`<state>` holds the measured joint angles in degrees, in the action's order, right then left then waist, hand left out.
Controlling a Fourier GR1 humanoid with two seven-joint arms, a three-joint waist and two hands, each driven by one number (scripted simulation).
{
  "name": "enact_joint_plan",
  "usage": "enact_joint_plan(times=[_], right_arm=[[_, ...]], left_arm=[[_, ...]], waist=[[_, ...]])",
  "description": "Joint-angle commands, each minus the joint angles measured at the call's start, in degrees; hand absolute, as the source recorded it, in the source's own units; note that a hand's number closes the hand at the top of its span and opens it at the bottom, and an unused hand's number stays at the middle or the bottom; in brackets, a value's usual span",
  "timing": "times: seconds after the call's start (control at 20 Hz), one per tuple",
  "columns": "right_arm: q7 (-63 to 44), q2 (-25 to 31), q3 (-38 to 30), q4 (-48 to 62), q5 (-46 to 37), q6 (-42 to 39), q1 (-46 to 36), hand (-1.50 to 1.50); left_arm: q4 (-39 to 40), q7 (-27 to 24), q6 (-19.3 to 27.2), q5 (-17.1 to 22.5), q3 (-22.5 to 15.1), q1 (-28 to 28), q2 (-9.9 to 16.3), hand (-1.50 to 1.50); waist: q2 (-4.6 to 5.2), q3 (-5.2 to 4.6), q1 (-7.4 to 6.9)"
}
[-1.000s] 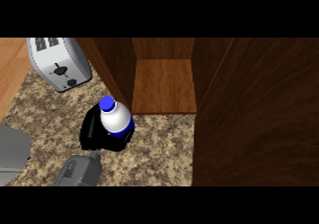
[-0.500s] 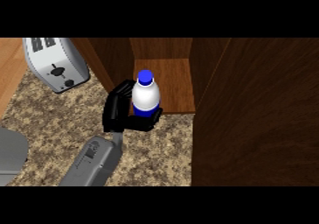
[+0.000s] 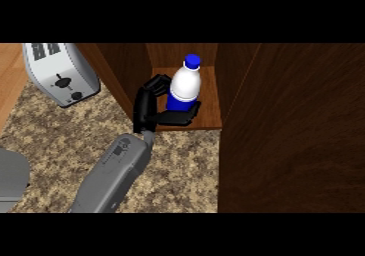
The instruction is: Pick up the bottled water, place it into the cabinet and close the cabinet
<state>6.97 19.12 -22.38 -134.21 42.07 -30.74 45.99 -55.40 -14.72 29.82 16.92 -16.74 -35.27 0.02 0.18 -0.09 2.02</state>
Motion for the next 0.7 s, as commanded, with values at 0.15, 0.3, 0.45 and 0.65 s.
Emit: enact_joint_plan(times=[0.15,0.3,0.45,0.65], right_arm=[[-2.31,-1.15,-0.85,-6.62,6.43,0.51,2.51,-1.50],[-3.23,-1.72,1.39,-6.91,5.05,2.42,0.78,-1.50],[-2.96,-1.08,0.86,-7.68,6.73,0.86,2.15,-1.50],[-1.54,-0.03,-0.42,-7.20,6.99,-1.54,2.48,-1.50]], left_arm=[[13.90,-1.55,-2.72,3.11,4.73,-9.33,0.89,1.50],[18.30,-4.91,0.33,6.22,3.23,-12.72,-0.01,1.50],[23.19,-5.62,0.60,7.72,3.80,-16.63,-0.01,1.50],[27.98,-10.90,3.17,8.81,4.06,-18.73,-0.01,1.50]], waist=[[0.22,0.00,0.36],[0.46,-0.02,0.84],[0.54,-0.04,1.65],[0.84,-0.08,3.22]])
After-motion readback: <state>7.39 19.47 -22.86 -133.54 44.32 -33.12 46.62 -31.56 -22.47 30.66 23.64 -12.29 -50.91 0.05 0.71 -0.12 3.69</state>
